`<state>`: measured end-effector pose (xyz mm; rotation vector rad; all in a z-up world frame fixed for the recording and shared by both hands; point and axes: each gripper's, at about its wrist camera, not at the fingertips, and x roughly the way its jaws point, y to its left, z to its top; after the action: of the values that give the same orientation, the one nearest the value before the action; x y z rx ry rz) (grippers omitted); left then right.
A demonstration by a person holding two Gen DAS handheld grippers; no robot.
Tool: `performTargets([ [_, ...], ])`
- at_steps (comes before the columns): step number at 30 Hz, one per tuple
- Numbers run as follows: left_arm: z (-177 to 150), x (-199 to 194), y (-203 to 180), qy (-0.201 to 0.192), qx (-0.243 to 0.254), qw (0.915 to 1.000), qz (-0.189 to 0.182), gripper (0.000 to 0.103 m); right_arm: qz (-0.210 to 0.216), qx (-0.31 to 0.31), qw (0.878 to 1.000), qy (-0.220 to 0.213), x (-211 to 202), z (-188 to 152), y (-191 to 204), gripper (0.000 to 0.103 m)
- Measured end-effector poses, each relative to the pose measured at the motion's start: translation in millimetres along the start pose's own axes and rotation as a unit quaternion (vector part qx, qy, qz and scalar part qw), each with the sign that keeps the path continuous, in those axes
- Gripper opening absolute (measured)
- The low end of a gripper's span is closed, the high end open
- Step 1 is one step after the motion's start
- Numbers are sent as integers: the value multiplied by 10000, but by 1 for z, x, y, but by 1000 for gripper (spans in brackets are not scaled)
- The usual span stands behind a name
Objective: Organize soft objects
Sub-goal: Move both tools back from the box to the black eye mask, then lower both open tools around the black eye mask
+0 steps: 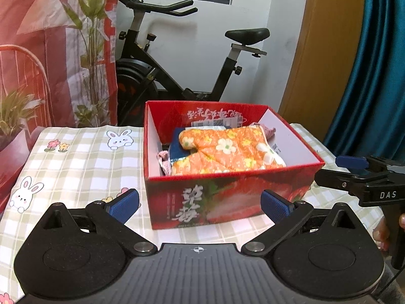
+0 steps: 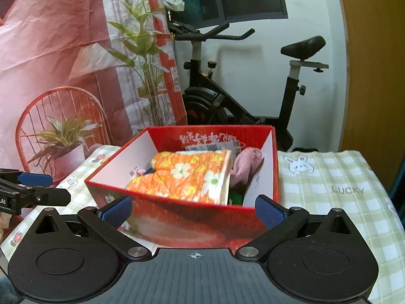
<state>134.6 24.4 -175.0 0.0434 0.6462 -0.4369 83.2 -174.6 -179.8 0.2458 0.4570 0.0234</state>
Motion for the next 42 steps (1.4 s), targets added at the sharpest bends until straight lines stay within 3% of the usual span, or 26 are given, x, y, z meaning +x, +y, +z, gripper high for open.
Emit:
performTargets([
  [13,-26,2,7,176,-205,9996,21,100,-322,-118,9994,72,-10,-34,-8,103],
  [17,-35,11,4,371,-232,9990,-106,91,-258,-7,9994,235,-2,-45,-11,101],
  [24,-67,23,-7,765,-323,9962,-280,84,-13,-68,9974,713,11,-80,9,92],
  [34,-101,33,-2,1050,-448,9935,-10,64,-22,-25,9950,1000,19,-110,15,87],
  [42,-113,37,6,1075,-673,9919,-70,61,38,118,9941,1081,24,-117,7,87],
])
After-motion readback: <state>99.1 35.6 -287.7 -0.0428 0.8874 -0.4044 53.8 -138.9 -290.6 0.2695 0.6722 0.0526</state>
